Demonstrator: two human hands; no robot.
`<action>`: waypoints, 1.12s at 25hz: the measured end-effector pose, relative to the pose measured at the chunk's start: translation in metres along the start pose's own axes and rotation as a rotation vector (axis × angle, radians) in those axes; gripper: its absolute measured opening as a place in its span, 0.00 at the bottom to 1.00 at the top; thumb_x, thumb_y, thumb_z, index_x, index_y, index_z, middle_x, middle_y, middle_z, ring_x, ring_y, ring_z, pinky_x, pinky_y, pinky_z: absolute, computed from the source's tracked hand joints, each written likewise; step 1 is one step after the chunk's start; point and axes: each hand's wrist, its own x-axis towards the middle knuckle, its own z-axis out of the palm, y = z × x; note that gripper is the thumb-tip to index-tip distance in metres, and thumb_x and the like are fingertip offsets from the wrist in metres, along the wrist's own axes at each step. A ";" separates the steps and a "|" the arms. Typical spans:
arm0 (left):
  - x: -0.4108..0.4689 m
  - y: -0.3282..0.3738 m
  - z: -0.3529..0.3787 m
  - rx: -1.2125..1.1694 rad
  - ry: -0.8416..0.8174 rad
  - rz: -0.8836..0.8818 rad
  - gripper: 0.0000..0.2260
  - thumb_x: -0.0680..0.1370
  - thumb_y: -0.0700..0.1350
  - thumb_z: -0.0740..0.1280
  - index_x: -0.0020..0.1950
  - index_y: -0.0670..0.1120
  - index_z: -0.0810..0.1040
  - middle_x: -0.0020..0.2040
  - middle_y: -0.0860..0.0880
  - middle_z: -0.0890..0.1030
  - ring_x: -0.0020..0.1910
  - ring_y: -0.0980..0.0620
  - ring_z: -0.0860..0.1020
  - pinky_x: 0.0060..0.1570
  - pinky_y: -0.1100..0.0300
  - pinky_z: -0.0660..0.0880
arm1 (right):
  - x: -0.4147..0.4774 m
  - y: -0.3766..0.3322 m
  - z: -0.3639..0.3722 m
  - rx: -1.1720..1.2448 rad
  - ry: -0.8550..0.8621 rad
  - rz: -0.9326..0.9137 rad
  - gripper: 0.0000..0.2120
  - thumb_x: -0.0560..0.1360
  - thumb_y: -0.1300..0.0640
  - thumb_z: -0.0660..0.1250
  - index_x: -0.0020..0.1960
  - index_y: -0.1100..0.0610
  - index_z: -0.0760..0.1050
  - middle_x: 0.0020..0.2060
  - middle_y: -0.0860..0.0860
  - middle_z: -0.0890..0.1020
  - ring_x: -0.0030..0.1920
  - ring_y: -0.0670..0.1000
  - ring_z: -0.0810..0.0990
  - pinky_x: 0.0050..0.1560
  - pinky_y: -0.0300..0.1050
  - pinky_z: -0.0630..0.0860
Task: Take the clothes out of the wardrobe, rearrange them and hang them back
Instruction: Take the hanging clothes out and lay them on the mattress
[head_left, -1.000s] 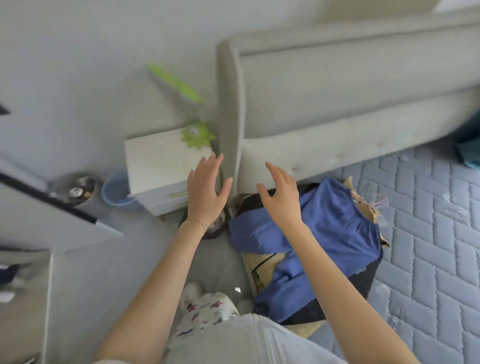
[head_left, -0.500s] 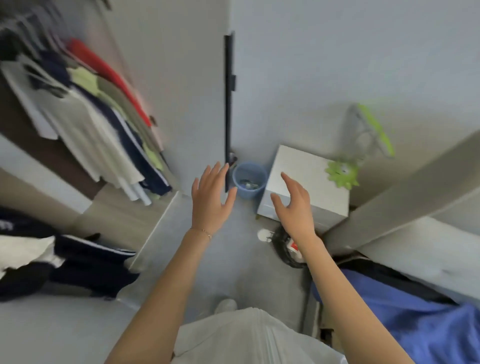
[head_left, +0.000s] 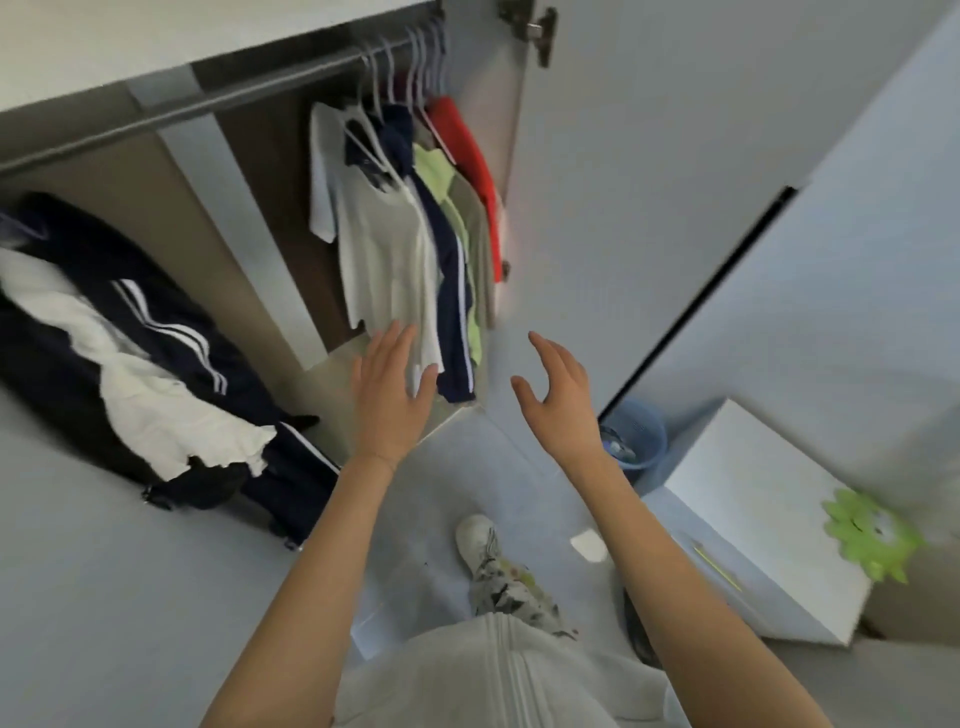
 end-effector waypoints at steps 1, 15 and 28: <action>0.010 -0.009 -0.003 0.008 0.032 -0.020 0.24 0.81 0.53 0.60 0.76 0.48 0.63 0.76 0.48 0.63 0.77 0.48 0.57 0.73 0.51 0.52 | 0.018 -0.005 0.007 0.006 -0.024 -0.025 0.26 0.79 0.55 0.65 0.75 0.55 0.64 0.72 0.52 0.69 0.71 0.54 0.65 0.70 0.42 0.59; 0.150 -0.063 -0.012 0.085 0.227 -0.379 0.23 0.82 0.53 0.58 0.77 0.52 0.61 0.77 0.52 0.61 0.78 0.51 0.53 0.76 0.45 0.47 | 0.258 -0.055 0.094 -0.028 -0.374 -0.289 0.29 0.80 0.55 0.63 0.78 0.52 0.56 0.76 0.52 0.61 0.75 0.55 0.60 0.72 0.49 0.61; 0.173 -0.103 -0.028 0.068 0.247 -0.440 0.23 0.82 0.53 0.59 0.76 0.51 0.61 0.77 0.51 0.63 0.77 0.52 0.55 0.76 0.45 0.49 | 0.347 -0.093 0.144 0.093 -0.366 -0.099 0.29 0.80 0.56 0.64 0.76 0.61 0.58 0.71 0.59 0.68 0.70 0.57 0.68 0.67 0.49 0.68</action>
